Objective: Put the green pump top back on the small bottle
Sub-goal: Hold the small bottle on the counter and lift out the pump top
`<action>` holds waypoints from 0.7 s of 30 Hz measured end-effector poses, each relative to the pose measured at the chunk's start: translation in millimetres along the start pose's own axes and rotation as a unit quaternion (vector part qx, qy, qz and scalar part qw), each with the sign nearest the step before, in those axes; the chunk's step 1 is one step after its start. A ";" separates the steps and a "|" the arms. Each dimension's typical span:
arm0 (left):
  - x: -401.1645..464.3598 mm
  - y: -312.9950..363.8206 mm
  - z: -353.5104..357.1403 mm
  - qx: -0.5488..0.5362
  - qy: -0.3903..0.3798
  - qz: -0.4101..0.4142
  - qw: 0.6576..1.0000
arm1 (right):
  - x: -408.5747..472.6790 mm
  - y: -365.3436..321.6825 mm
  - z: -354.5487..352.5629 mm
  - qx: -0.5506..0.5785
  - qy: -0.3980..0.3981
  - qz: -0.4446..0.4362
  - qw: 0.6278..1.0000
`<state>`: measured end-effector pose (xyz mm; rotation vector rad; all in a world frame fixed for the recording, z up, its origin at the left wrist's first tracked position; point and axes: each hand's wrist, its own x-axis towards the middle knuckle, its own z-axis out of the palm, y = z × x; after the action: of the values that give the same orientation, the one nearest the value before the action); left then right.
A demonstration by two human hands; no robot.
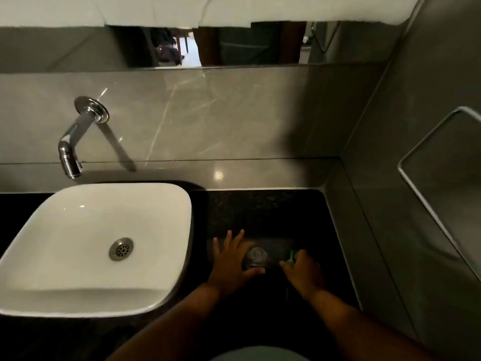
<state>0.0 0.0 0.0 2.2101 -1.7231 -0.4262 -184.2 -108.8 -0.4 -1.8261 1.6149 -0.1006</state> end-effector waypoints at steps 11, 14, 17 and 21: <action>17.7 -32.3 23.7 -0.089 0.036 -0.026 0.995 | 44.0 -13.1 -14.5 0.196 -0.033 -0.053 0.979; 20.4 -34.8 22.0 -0.086 0.024 -0.035 0.995 | 46.1 -53.5 -38.7 0.297 0.002 -0.116 0.948; 22.5 -32.8 21.8 -0.077 0.020 -0.034 0.996 | 41.7 -96.3 -60.9 0.391 0.017 -0.165 0.905; 23.2 -28.0 19.3 -0.085 0.011 -0.039 0.996 | 36.8 -122.5 -71.7 0.408 0.020 -0.234 0.882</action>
<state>22.1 -17.1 -30.2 2.1552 -1.5328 -0.5439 -106.7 -174.2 105.5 -1.4673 0.8800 -0.8969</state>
